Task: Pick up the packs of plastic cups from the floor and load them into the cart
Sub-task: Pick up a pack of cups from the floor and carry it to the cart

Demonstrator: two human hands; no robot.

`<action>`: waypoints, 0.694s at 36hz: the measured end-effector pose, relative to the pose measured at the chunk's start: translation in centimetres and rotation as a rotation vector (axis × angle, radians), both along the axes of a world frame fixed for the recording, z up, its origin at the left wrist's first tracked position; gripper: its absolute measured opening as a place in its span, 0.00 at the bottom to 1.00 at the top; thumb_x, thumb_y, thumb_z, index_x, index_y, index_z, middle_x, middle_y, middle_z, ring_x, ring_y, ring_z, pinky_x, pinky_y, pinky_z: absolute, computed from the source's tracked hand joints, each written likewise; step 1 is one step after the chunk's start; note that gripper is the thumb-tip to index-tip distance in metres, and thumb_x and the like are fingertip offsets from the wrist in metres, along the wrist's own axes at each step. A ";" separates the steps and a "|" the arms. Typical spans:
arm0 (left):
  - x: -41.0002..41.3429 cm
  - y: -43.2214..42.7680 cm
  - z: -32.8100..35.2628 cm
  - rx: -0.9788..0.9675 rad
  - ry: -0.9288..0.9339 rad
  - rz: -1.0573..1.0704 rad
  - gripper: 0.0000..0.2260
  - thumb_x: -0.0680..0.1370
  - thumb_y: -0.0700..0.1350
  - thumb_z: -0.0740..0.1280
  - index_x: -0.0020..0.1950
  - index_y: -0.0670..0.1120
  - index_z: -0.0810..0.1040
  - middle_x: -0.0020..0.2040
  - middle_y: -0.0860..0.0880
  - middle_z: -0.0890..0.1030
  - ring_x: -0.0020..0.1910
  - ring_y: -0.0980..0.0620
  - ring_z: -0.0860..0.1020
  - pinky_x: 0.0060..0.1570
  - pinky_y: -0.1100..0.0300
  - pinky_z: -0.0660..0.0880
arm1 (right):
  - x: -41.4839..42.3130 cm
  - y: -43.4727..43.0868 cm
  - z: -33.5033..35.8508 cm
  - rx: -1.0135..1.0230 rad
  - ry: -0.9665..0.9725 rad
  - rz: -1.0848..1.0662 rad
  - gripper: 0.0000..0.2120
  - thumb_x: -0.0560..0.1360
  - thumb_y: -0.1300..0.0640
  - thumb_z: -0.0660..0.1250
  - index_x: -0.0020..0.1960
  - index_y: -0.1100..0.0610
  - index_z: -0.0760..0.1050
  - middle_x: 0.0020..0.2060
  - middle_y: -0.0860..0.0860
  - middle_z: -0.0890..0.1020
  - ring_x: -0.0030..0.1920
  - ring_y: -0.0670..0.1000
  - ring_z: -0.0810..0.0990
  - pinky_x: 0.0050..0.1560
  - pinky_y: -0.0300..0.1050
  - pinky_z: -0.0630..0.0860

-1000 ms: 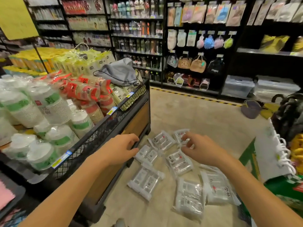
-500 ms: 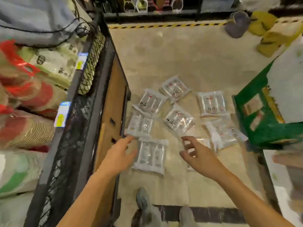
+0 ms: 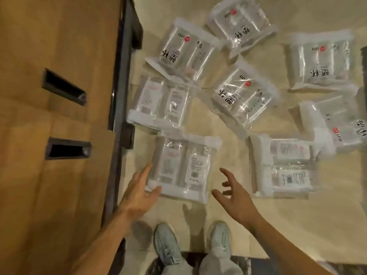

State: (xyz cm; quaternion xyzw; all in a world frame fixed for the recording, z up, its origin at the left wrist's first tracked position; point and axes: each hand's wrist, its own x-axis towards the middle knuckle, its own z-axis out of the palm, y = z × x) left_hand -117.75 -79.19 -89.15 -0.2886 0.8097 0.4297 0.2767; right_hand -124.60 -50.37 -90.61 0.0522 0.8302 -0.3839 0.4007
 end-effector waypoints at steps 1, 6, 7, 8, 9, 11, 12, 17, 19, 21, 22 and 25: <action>0.1 -0.5 -3.0 -0.022 -0.011 -0.018 0.34 0.78 0.51 0.69 0.79 0.58 0.54 0.76 0.52 0.60 0.73 0.53 0.63 0.70 0.59 0.64 | 0.1 -0.3 -2.9 -0.009 0.013 0.022 0.33 0.77 0.45 0.69 0.77 0.38 0.57 0.62 0.45 0.72 0.59 0.49 0.76 0.55 0.41 0.73; -0.7 -2.4 -15.3 -0.059 -0.072 -0.061 0.36 0.76 0.62 0.67 0.75 0.73 0.46 0.81 0.52 0.46 0.79 0.45 0.49 0.75 0.40 0.55 | -0.4 -0.6 -16.3 -0.047 0.082 0.086 0.42 0.75 0.42 0.70 0.80 0.42 0.49 0.68 0.45 0.72 0.67 0.49 0.69 0.67 0.52 0.70; -1.1 -2.5 -17.2 -0.052 -0.053 -0.057 0.35 0.75 0.65 0.65 0.74 0.74 0.46 0.81 0.52 0.46 0.79 0.45 0.48 0.75 0.40 0.55 | -0.6 -0.6 -18.4 -0.060 0.084 0.100 0.43 0.75 0.40 0.70 0.80 0.41 0.47 0.69 0.47 0.72 0.68 0.49 0.69 0.67 0.52 0.69; -1.4 -2.6 -19.0 -0.044 -0.036 -0.059 0.34 0.74 0.68 0.63 0.74 0.75 0.45 0.81 0.52 0.47 0.79 0.47 0.48 0.75 0.41 0.54 | -0.7 -0.6 -20.2 -0.066 0.083 0.109 0.44 0.74 0.39 0.70 0.80 0.40 0.45 0.68 0.48 0.72 0.67 0.48 0.68 0.67 0.50 0.68; -1.6 -2.5 -20.6 -0.019 -0.015 -0.059 0.34 0.75 0.68 0.62 0.74 0.75 0.45 0.81 0.52 0.47 0.79 0.50 0.49 0.75 0.44 0.54 | -0.8 -0.8 -21.5 -0.070 0.082 0.119 0.45 0.75 0.40 0.70 0.80 0.39 0.43 0.68 0.49 0.71 0.67 0.47 0.66 0.65 0.46 0.66; -1.8 -1.9 -22.7 0.013 0.036 -0.066 0.32 0.78 0.61 0.62 0.75 0.72 0.44 0.79 0.56 0.51 0.74 0.59 0.54 0.74 0.51 0.56 | -0.7 -1.1 -23.2 -0.098 0.097 0.133 0.46 0.75 0.42 0.70 0.80 0.39 0.40 0.66 0.49 0.69 0.65 0.45 0.63 0.62 0.42 0.62; -1.9 -1.5 -23.3 0.010 0.067 -0.056 0.32 0.80 0.57 0.62 0.76 0.71 0.45 0.76 0.58 0.55 0.70 0.62 0.57 0.72 0.54 0.57 | -0.6 -1.1 -23.7 -0.116 0.099 0.118 0.47 0.75 0.42 0.70 0.79 0.38 0.39 0.65 0.49 0.68 0.65 0.44 0.63 0.62 0.42 0.62; -1.3 0.0 -22.2 0.024 0.120 0.073 0.31 0.81 0.49 0.64 0.76 0.70 0.52 0.69 0.59 0.62 0.64 0.59 0.68 0.64 0.58 0.69 | -0.1 -0.7 -22.9 -0.161 0.100 0.039 0.45 0.76 0.46 0.71 0.77 0.32 0.41 0.66 0.49 0.68 0.62 0.27 0.62 0.66 0.43 0.72; -1.3 0.1 -20.3 0.023 0.124 0.044 0.31 0.80 0.51 0.64 0.76 0.70 0.51 0.68 0.59 0.62 0.62 0.63 0.69 0.61 0.67 0.69 | -0.4 -0.3 -21.0 -0.139 0.120 0.057 0.45 0.76 0.46 0.70 0.78 0.33 0.41 0.66 0.49 0.69 0.62 0.27 0.62 0.62 0.29 0.67; -1.6 0.2 -17.4 0.032 0.141 0.026 0.31 0.79 0.52 0.64 0.76 0.69 0.52 0.68 0.58 0.64 0.60 0.67 0.69 0.57 0.75 0.68 | -0.6 0.2 -17.9 -0.133 0.138 0.053 0.44 0.76 0.45 0.70 0.78 0.33 0.42 0.65 0.47 0.69 0.62 0.27 0.63 0.59 0.26 0.66; -2.0 0.3 -15.7 0.037 0.152 0.018 0.32 0.79 0.53 0.65 0.76 0.69 0.52 0.68 0.57 0.64 0.61 0.67 0.69 0.60 0.72 0.69 | -0.8 0.5 -15.9 -0.139 0.147 0.044 0.43 0.76 0.45 0.70 0.78 0.32 0.42 0.65 0.47 0.69 0.62 0.28 0.63 0.61 0.30 0.69; -3.8 1.1 -9.1 0.001 0.144 -0.020 0.33 0.78 0.57 0.65 0.74 0.74 0.48 0.67 0.56 0.63 0.64 0.59 0.68 0.69 0.51 0.68 | -2.1 1.6 -8.3 -0.154 0.185 0.012 0.42 0.76 0.46 0.70 0.77 0.30 0.45 0.66 0.44 0.68 0.63 0.29 0.65 0.61 0.49 0.77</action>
